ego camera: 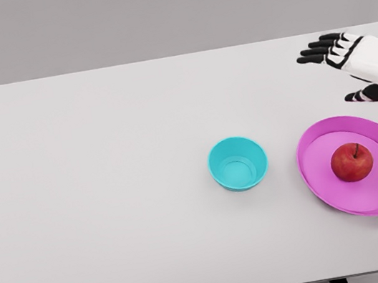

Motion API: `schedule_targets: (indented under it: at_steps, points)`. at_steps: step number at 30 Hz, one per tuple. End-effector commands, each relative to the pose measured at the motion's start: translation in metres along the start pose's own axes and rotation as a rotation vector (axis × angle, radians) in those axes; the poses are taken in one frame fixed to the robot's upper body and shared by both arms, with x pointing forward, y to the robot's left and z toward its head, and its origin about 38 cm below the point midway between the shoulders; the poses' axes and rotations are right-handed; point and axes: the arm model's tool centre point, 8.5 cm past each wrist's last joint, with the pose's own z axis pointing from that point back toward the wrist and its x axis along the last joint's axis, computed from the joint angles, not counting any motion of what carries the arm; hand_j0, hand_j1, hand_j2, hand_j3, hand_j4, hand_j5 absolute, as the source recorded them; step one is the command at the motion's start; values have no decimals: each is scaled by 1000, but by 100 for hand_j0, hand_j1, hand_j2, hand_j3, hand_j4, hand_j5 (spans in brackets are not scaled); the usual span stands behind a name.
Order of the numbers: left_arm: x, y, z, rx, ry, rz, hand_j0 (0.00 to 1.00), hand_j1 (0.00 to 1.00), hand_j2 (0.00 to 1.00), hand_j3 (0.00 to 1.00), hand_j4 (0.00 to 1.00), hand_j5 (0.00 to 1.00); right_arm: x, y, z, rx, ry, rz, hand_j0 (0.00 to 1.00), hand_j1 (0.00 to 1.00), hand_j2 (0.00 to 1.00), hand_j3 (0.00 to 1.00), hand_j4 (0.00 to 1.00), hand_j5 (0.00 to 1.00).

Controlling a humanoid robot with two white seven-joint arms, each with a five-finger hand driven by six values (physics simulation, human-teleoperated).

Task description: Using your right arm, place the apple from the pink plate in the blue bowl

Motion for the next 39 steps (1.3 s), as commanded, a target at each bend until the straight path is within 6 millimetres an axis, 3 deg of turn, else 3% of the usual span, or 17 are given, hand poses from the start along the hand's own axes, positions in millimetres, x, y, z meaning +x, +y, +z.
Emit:
schedule_targets:
  at_steps: [1,7,11,14,17,21,26,31,39]
  points:
    - [0,0,0,1,0,0,100,100,100,100,100,100,1,0,0,1,-3,-6,100,100,100,100,100,100]
    - [0,0,0,1,0,0,100,100,100,100,100,100,-2,-8,10,32,9,29,100,100,100,100,100,100]
    - [0,0,0,-1,0,1,100,100,100,100,100,100,-12,-20,33,333,58,108,100,100,100,100,100,100]
    - [0,0,0,1,0,0,100,100,100,100,100,100,-14,-26,45,426,75,92,100,100,100,100,100,100]
    - [0,0,0,-1,0,0,100,100,100,100,100,100,-8,-22,45,476,58,85,100,100,100,100,100,100]
    - [0,0,0,-1,0,0,100,100,100,100,100,100,16,-6,38,505,-18,80,100,100,100,100,100,100]
    - [0,0,0,-1,0,0,100,100,100,100,100,100,18,2,41,523,-22,64,100,100,100,100,100,100]
    - [0,0,0,-1,0,0,100,100,100,100,100,100,24,28,49,573,-31,9,100,100,100,100,100,100]
    - [0,0,0,-1,0,1,100,100,100,100,100,100,30,34,35,510,-53,-15,100,100,100,100,100,100]
